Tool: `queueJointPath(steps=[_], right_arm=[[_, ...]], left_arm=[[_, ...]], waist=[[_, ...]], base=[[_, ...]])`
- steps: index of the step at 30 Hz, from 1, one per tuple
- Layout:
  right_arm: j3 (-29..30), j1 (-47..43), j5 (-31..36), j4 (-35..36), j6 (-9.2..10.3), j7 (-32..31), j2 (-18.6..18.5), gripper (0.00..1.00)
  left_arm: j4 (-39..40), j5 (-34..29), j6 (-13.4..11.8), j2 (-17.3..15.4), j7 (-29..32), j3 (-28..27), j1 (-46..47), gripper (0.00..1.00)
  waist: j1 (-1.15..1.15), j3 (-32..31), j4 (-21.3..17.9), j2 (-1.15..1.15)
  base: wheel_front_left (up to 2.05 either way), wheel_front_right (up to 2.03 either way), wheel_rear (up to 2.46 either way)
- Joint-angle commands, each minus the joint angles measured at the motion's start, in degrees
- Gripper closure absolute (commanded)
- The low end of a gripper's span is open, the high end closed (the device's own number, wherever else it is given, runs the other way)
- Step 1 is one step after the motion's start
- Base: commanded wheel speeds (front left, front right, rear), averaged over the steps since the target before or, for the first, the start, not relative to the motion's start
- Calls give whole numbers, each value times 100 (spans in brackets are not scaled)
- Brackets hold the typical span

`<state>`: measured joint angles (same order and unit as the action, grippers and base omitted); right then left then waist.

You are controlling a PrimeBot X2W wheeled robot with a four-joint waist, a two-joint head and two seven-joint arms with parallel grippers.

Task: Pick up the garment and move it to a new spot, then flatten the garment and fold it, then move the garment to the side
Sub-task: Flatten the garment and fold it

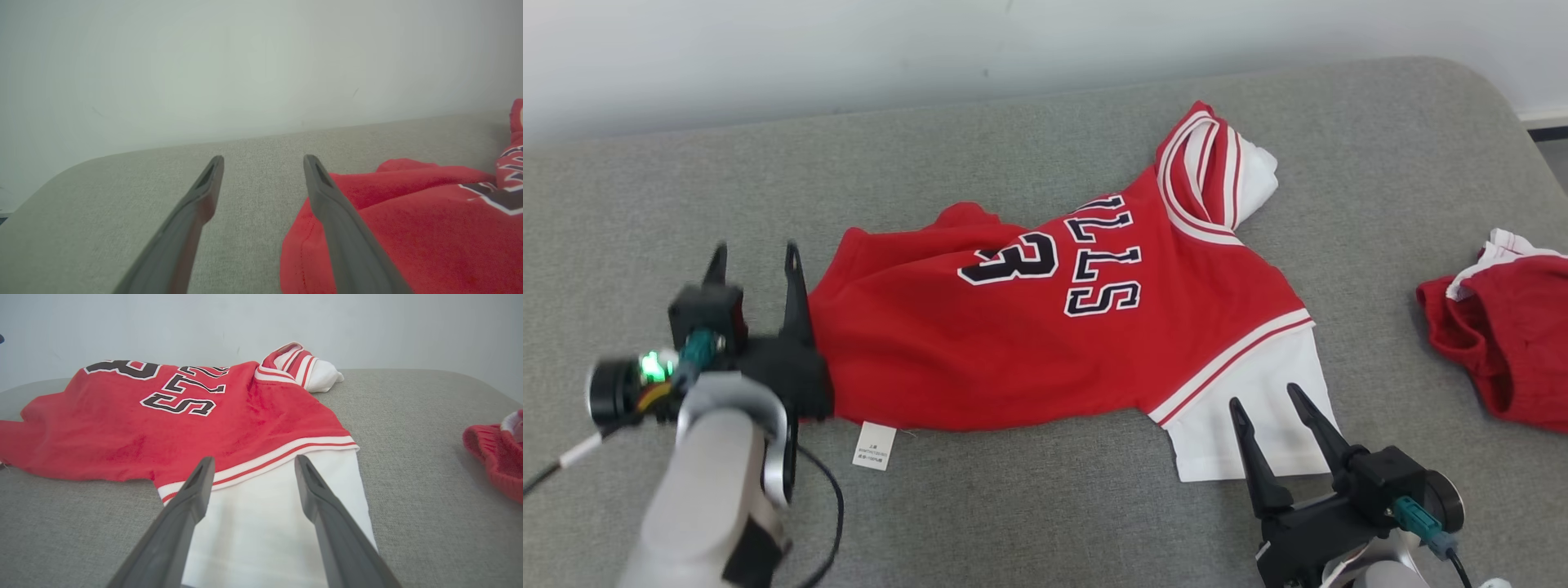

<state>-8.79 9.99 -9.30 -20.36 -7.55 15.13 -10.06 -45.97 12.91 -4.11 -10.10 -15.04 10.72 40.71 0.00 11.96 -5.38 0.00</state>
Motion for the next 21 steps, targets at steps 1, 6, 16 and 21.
queueJointPath(steps=[1, 6, 16, 21], right_arm=[[20, -64, -30, -14, 13, -2, 31, 0], [86, -145, -14, -20, 13, -2, 89, 0], [60, -95, -53, -2, 12, -2, 72, 0], [45, -107, -69, -10, 13, -2, 50, 0]], left_arm=[[81, 46, -26, 38, -17, -103, -279, 0], [350, 114, 65, 232, -18, -412, -969, 0], [968, 146, 426, 608, -19, -926, -1939, 0], [952, 126, 621, 696, -18, -1012, -2073, 0]], waist=[[0, -25, 27, 0], [0, -54, 124, 0], [0, -54, 212, 0], [0, -37, 196, 0]], base=[[0, 0, 0], [0, 0, 0], [0, 0, 0], [0, 0, 0]])
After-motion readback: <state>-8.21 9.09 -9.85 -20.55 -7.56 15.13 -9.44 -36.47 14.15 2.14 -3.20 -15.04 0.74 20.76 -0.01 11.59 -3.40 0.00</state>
